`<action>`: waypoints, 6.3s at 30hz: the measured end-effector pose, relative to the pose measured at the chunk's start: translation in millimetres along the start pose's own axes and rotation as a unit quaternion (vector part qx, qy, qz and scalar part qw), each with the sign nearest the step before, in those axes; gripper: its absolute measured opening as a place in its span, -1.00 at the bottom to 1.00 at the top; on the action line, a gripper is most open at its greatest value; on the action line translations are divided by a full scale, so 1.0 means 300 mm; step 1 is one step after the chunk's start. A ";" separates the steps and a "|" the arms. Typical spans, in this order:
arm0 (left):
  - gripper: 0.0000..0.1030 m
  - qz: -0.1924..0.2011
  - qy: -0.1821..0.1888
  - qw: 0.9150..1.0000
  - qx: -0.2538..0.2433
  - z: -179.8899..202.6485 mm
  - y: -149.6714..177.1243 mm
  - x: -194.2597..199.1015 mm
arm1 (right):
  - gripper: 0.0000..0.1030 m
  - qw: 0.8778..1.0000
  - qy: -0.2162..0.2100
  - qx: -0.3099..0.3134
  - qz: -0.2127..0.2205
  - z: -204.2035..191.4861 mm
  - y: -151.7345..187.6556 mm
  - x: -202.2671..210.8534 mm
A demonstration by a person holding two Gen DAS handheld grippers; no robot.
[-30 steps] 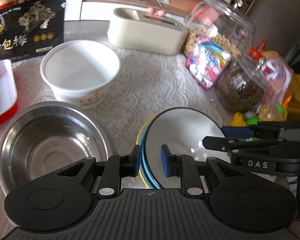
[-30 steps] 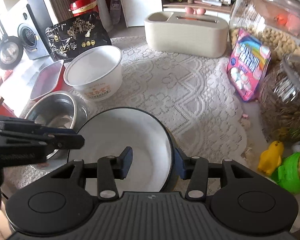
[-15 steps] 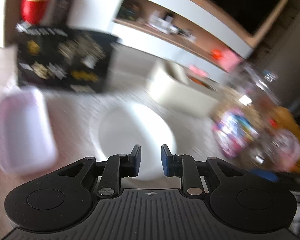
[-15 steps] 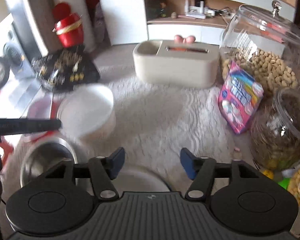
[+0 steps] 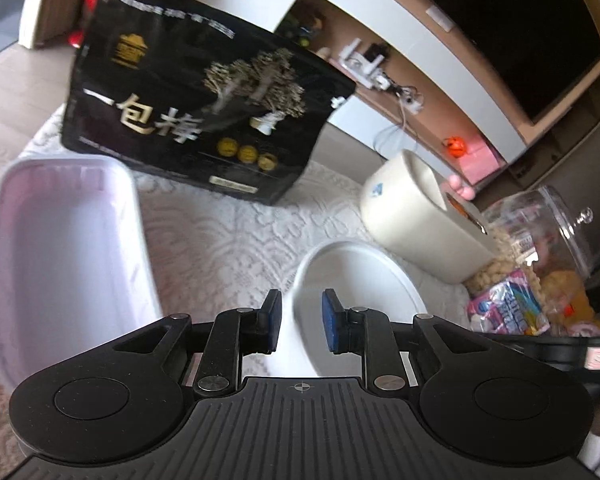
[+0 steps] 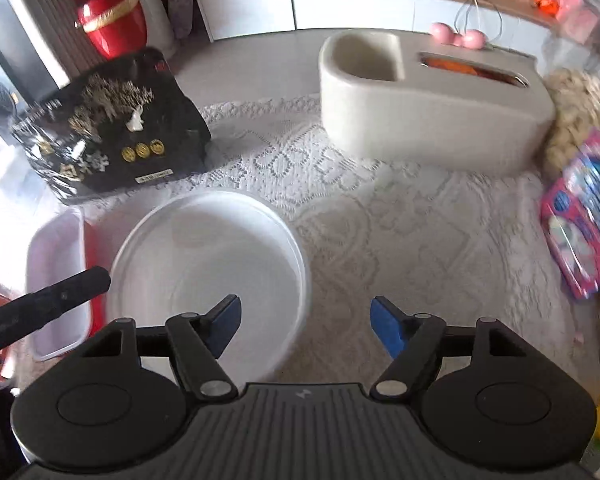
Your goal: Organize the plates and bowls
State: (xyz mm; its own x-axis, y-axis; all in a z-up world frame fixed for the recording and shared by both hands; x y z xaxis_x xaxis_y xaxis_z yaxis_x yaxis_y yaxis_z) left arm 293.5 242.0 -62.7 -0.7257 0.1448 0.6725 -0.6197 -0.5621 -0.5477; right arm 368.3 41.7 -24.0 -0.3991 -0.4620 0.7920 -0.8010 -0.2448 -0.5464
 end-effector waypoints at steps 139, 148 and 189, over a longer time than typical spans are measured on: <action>-0.46 -0.099 0.028 0.982 -0.161 0.519 0.457 0.231 | 0.14 0.980 -0.180 -0.080 -0.014 0.503 0.608 0.146; 0.06 -0.131 -0.078 0.966 -0.211 0.570 0.497 0.130 | 0.14 0.960 -0.255 -0.112 -0.040 0.524 0.654 0.111; 0.37 -0.237 -0.066 0.945 -0.214 0.612 0.579 -0.003 | 0.14 0.948 -0.288 -0.121 -0.065 0.530 0.658 0.110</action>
State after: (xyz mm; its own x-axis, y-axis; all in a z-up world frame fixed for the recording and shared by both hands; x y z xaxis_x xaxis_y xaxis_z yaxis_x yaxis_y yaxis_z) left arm 241.3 -5.2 -67.2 -0.3102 0.1789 0.9337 -0.9506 -0.0748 -0.3014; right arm 268.0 -157.4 -148.8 -0.0353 -0.8469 0.5305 -0.9334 -0.1617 -0.3203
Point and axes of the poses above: each gripper's, at about its wrist camera, not at the fingertips, and x roughly against the way its jaws point, z to its right, y to its underside, the point moved 4 cm from there along -x, roughly the way its jaws point, and after that the axes turned 3 degrees about -y, right-handed, at the moved point
